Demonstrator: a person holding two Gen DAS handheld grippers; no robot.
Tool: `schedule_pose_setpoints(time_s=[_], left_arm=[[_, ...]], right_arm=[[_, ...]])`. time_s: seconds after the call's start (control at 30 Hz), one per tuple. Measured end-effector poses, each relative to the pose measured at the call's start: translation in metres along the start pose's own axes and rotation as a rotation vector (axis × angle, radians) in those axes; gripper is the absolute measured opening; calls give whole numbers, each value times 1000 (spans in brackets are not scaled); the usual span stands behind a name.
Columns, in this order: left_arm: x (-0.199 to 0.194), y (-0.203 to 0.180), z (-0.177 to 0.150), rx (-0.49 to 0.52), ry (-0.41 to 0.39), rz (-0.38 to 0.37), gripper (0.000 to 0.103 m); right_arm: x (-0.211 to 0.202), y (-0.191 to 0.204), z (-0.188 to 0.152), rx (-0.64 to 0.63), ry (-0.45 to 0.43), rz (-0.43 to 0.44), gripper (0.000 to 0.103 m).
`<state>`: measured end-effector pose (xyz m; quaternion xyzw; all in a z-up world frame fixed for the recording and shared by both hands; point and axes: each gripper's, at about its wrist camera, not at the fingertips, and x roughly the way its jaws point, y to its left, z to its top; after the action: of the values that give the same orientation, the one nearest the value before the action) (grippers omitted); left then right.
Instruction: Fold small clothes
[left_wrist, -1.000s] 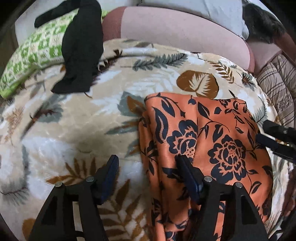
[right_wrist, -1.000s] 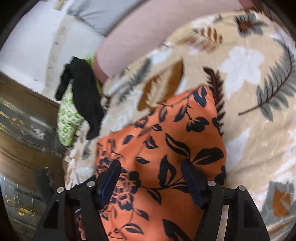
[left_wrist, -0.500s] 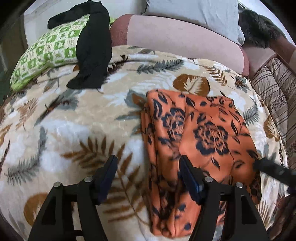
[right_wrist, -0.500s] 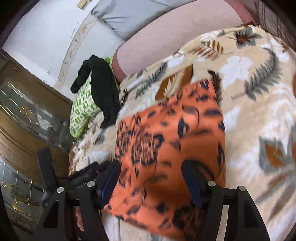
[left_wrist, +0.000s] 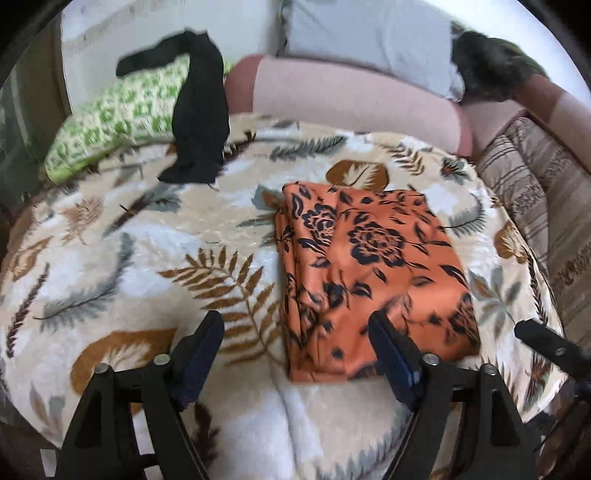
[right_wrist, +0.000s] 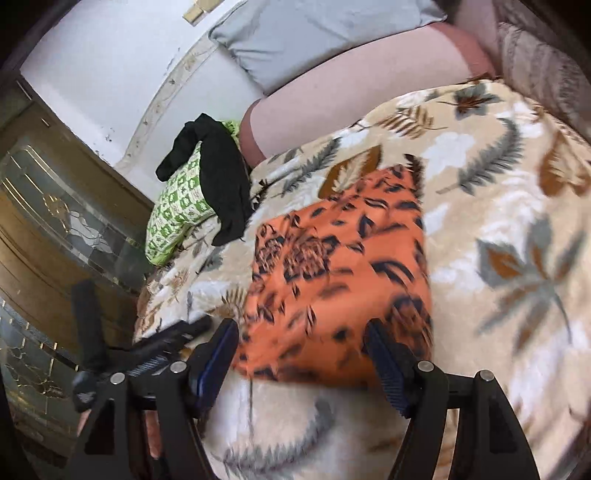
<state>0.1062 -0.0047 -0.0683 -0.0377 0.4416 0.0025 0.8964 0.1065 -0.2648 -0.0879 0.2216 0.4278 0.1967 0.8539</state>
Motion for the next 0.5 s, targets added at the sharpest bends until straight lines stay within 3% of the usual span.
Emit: schedule_pose_setpoints(time_s=[0.23,0.3,0.33,0.4,0.5], left_arm=[[-54,-18,-37,46,-67,43,82],[-69,-19,-40,47,-97,50,82],[-76,-20,-42,50,-107,49,84],[-85,-21,-44,43,-113,47,89],[-98,-20,-46,24,-137,36,90]], right_arm=[[-30,22,-57,-150,29,-271,76],[-38,30,-62,-199,8,-353,81],[-41,34,-64,-221,-4,-390,90],[-46,43,-63,-274,-29,-454,94],[-54,57,-63,-322,-54,-503,94]])
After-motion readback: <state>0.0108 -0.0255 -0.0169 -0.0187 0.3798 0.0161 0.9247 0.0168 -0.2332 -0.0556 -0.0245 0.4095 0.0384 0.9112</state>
